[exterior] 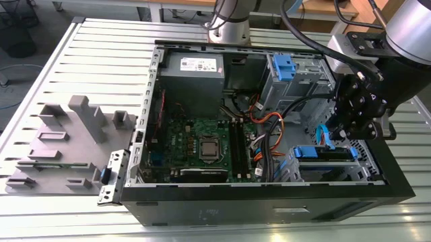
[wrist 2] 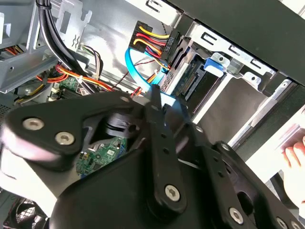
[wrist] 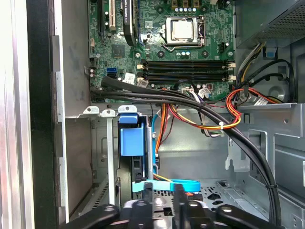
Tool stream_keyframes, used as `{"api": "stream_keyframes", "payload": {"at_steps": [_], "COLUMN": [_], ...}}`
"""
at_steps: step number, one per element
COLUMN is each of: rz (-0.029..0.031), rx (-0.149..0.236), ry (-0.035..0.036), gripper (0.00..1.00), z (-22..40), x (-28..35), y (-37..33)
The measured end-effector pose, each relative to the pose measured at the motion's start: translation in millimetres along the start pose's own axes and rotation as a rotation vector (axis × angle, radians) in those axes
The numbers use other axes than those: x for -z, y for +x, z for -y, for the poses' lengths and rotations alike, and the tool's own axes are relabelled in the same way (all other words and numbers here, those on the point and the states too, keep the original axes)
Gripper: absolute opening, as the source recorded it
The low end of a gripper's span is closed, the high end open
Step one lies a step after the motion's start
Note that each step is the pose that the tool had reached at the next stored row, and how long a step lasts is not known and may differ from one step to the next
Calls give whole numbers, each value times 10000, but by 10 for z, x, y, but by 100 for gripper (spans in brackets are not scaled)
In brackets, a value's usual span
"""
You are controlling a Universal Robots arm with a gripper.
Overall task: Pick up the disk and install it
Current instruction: 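Insert the second disk wire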
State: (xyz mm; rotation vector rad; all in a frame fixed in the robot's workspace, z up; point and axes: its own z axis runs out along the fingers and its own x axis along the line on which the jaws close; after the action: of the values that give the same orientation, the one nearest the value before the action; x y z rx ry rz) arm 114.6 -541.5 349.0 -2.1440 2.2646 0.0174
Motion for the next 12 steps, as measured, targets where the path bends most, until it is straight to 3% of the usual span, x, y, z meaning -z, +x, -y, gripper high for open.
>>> {"api": "stream_keyframes", "payload": {"at_steps": [3,7,12], "rz": [0,-1,0], "rx": [0,0,0], "ry": [0,-1,0], "gripper": [43,43,43], "z": [0,8,85], "x": [0,0,-2], "y": [0,-2,-5]}}
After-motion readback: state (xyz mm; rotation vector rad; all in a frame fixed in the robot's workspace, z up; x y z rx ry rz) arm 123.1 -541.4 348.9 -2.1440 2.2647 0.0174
